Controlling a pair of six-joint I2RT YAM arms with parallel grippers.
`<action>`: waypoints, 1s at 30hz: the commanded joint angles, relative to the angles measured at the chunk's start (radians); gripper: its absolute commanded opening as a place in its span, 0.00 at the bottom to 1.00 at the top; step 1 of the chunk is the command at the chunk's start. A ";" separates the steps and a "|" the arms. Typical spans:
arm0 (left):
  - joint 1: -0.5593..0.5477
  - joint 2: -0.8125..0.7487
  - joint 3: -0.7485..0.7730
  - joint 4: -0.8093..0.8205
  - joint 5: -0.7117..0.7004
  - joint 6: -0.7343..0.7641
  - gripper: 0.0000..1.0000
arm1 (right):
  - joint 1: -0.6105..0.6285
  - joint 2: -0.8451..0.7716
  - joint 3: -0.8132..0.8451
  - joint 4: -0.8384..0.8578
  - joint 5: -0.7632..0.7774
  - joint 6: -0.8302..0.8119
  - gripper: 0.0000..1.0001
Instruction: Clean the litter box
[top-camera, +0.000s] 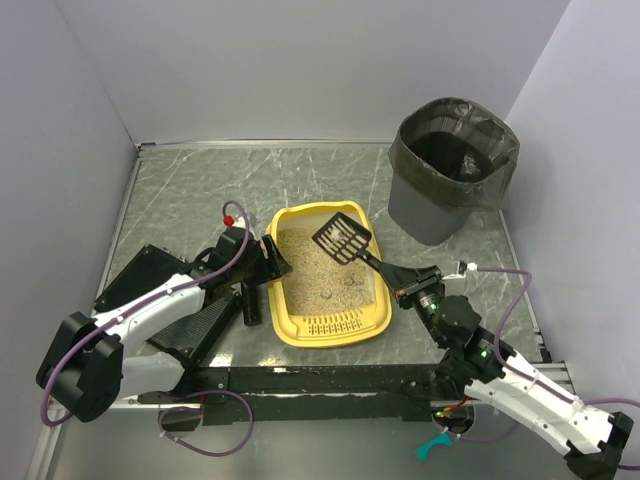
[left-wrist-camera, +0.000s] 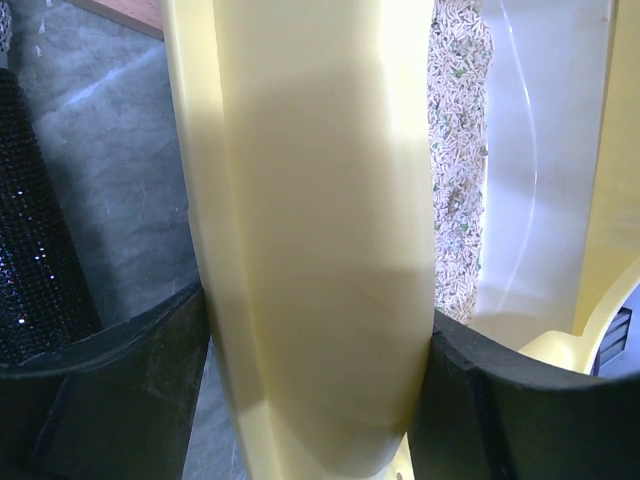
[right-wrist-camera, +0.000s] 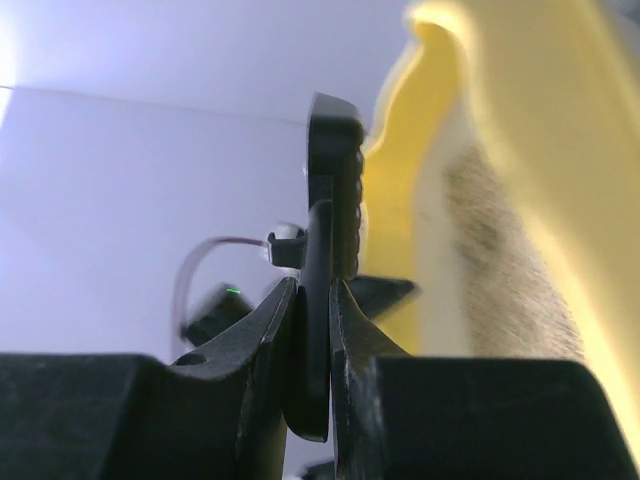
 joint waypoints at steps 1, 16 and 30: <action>0.000 0.002 0.060 0.102 0.045 0.037 0.71 | -0.003 0.039 0.120 -0.144 -0.006 -0.010 0.00; -0.002 0.015 0.069 0.122 0.057 0.013 0.71 | -0.005 0.018 0.078 -0.045 -0.012 -0.105 0.00; 0.000 0.118 0.129 0.192 0.108 0.054 0.69 | -0.005 0.059 0.107 -0.015 -0.064 -0.107 0.00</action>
